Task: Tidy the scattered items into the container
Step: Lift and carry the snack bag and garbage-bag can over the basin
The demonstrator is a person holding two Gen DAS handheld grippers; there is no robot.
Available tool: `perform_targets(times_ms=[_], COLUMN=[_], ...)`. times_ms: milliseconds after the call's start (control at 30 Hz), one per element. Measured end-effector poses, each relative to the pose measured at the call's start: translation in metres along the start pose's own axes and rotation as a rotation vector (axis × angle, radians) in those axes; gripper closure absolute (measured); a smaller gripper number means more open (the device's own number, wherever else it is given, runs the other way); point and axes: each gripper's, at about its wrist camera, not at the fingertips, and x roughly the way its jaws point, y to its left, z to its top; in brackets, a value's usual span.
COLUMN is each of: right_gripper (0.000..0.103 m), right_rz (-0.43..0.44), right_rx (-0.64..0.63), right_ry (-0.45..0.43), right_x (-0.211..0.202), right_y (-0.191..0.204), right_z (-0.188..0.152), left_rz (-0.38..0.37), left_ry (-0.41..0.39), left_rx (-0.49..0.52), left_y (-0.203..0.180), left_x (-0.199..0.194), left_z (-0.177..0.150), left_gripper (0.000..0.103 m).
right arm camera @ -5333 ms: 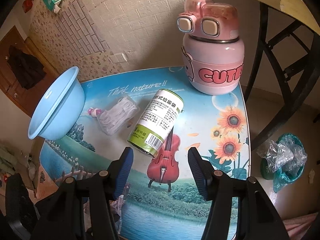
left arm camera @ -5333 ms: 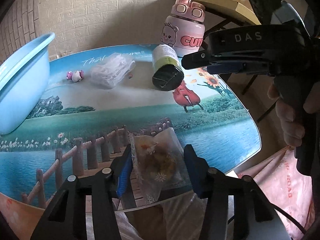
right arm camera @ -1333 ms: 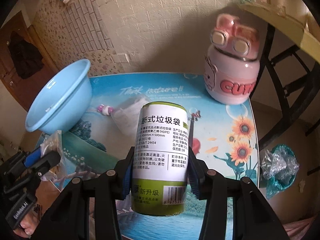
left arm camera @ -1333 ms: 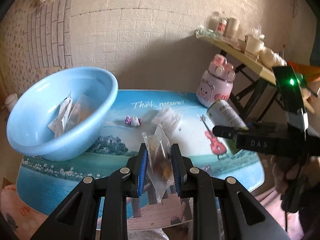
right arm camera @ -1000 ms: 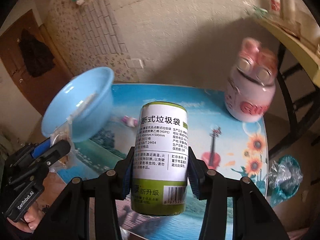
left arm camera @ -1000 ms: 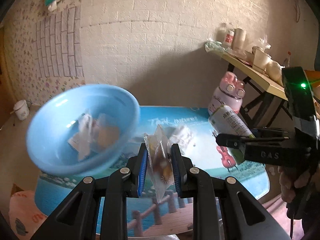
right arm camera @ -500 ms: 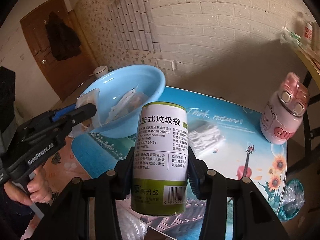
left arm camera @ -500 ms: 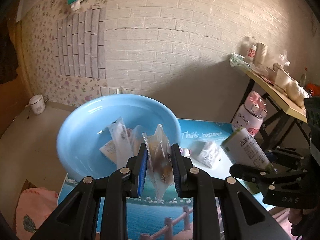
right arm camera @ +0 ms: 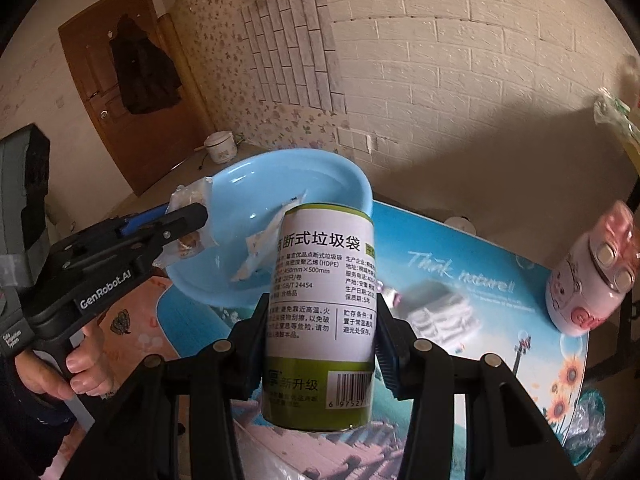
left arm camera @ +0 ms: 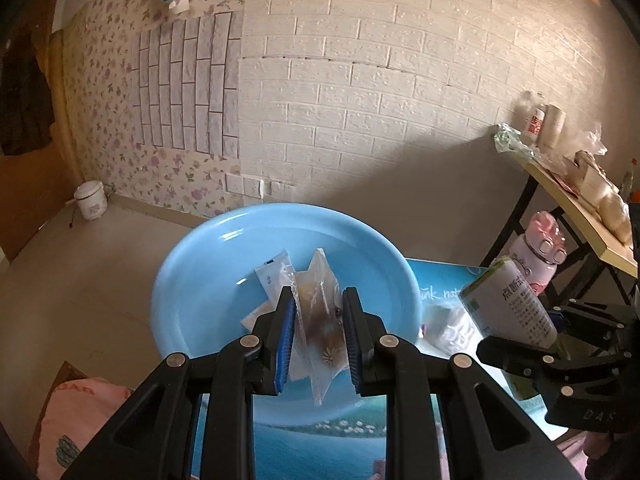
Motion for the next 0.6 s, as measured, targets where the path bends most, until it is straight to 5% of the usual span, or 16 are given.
perform_targets(times_ms=[600], right_gripper=[0.055], right_rz=[-0.001], right_rx=[-0.027], right_ry=[-0.008], right_x=[0.037], right_y=[0.025], right_z=[0.043], left_rz=[0.008], left_ry=[0.005], left_rx=[0.012], left_y=[0.035], left_x=[0.028], left_z=[0.027], left_gripper=[0.081])
